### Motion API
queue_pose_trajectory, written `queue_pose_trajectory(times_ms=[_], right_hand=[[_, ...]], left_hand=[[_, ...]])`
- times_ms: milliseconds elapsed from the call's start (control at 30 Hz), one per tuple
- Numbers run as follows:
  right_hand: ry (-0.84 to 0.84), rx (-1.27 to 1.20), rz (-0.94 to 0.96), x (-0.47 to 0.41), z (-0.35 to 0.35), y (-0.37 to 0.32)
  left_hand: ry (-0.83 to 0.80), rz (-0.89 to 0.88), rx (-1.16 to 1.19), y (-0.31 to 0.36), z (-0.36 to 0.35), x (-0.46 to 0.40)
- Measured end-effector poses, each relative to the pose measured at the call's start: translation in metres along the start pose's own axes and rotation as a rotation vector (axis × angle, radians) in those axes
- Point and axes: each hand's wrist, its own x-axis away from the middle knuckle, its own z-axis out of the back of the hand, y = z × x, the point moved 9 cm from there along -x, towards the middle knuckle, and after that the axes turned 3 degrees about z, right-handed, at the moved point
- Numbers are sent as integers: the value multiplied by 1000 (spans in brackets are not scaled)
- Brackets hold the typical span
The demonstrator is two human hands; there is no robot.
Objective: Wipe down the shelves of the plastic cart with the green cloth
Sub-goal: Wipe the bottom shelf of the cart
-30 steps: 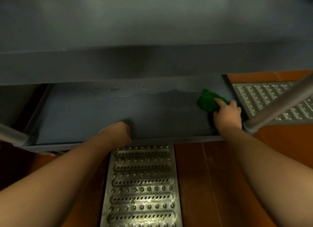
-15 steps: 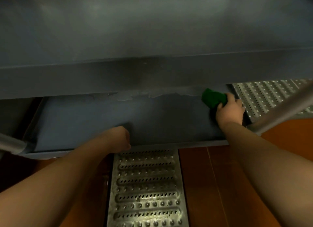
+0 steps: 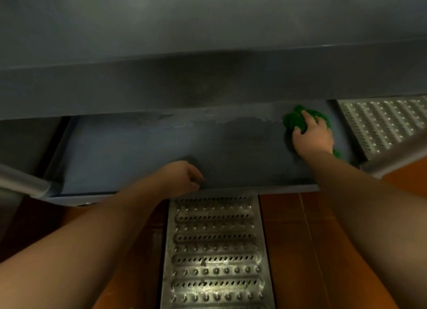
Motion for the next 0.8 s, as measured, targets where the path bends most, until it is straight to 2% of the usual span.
queue_pose_trajectory(times_ms=[233,567,800], right_hand=[[-21,-71,26,-4,-20,-33],[-16,-58,67,2,-53,-94],[-69,-78,105,13,-71,-128]], left_hand=[[-111,-60,-129,-2,-14,6],[-60,-118,13,-24,-12,18],[-54,-81,175,-39,-7,19]])
